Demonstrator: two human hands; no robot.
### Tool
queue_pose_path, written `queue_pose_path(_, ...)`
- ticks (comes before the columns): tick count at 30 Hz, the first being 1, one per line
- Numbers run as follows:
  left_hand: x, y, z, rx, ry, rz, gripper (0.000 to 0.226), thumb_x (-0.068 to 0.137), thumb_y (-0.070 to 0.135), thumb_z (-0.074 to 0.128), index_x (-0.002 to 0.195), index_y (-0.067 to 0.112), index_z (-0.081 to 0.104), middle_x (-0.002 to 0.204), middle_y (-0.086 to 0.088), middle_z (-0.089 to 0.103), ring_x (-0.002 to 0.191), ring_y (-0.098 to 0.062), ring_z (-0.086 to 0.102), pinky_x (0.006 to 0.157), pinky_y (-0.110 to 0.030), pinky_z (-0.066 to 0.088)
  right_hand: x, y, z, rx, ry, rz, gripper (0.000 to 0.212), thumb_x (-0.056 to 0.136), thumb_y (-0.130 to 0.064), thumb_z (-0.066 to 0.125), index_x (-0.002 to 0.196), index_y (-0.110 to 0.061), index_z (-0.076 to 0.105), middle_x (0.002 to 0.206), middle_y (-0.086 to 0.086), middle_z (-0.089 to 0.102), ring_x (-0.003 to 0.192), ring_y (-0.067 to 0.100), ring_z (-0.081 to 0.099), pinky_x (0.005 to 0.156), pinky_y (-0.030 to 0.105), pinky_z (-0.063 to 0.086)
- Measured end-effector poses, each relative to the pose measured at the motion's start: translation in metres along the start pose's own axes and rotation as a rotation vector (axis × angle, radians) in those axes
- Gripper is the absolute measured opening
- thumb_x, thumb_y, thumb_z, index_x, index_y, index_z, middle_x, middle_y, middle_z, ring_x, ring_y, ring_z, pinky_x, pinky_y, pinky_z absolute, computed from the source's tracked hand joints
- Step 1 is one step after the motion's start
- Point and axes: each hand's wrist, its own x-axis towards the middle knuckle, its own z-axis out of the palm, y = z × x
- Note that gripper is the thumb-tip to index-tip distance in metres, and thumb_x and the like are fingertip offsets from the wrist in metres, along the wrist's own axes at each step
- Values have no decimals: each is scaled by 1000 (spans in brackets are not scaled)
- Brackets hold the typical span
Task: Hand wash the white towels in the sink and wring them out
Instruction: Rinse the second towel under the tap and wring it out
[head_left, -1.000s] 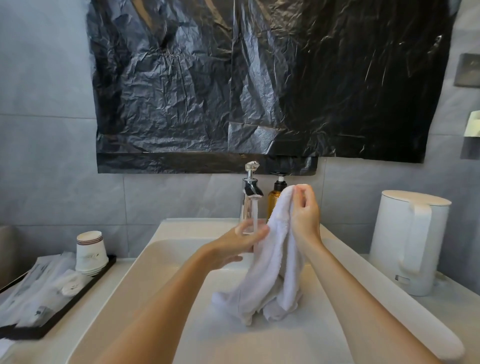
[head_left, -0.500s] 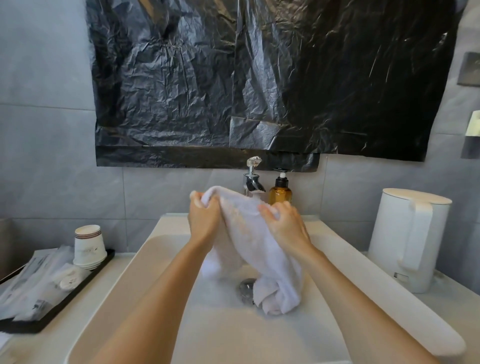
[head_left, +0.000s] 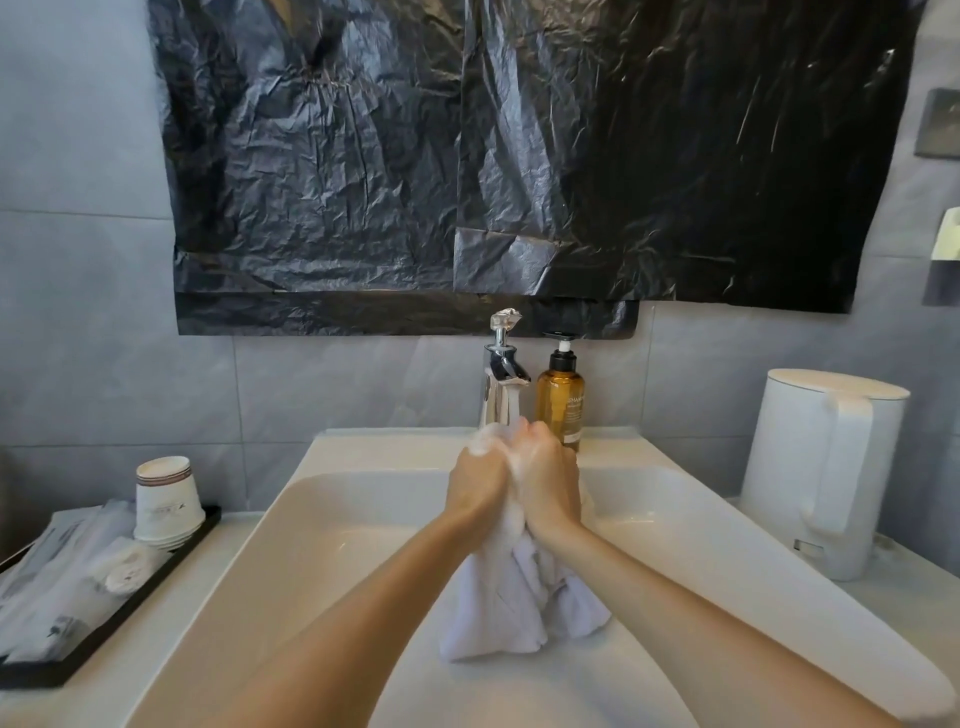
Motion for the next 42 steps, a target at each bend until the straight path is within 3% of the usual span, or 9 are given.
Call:
queue_pose_path(3,-4,-1,-6,74,27,38,35,102,40,43,79,22,64,83,-4,67,82,-20,63,73,-32,48,3,-3,-5,-129,14,-14,48,104,-40,29,105,-8,65,104,17,65,101,37,59,76,35,40)
queue_pose_path(7,1,3,-18,75,-79,106,33,100,44,45,108,21,67,103,-3,69,94,-15,63,76,-23,48,15,1,-21,-126,77,23,48,104,-43,30,99,-11,66,89,7,62,88,27,58,71,31,36)
queue_pose_path(15,0,-6,-36,469,-439,-218,50,94,45,57,137,20,48,131,-4,55,117,-24,54,95,-35,44,34,-8,-60,459,214,1,44,103,-36,38,64,-16,38,62,-3,37,61,10,38,58,26,34)
queue_pose_path(19,3,-3,-32,157,-119,-157,26,102,29,42,110,11,58,94,-6,60,77,-18,55,63,-28,43,32,-8,-58,341,143,-83,37,102,-37,42,72,-14,41,65,-4,40,60,10,38,57,28,32)
queue_pose_path(26,14,7,-30,-318,21,-255,50,86,47,46,116,10,62,111,-16,68,100,-28,66,83,-39,53,8,-2,-24,-96,-451,-23,61,93,-66,34,94,-13,65,83,5,62,79,21,58,68,31,40)
queue_pose_path(30,24,-1,-27,-328,-33,-268,78,64,64,48,122,12,57,116,-14,64,104,-27,64,78,-39,53,8,-8,-22,-78,-246,-114,33,102,-39,31,90,-16,51,87,2,53,87,23,51,70,32,36)
queue_pose_path(33,18,3,-26,-218,-48,-160,57,77,62,54,115,20,60,110,-8,65,97,-22,64,84,-36,52,13,-13,-32,110,-13,-146,21,102,-30,39,84,-18,41,77,-4,48,81,23,49,67,34,35)
queue_pose_path(37,15,-3,-20,78,34,68,27,97,37,50,99,12,58,81,0,55,73,-17,52,61,-27,39,18,-12,-48,220,247,-127,22,100,-34,46,89,-15,47,74,-8,51,79,21,51,67,33,36)
queue_pose_path(42,18,9,-14,-254,69,-225,23,99,29,37,103,15,56,95,-6,60,86,-24,55,64,-28,43,3,-18,-26,199,19,-150,16,102,-28,39,93,-15,44,85,-1,52,85,22,51,70,32,35)
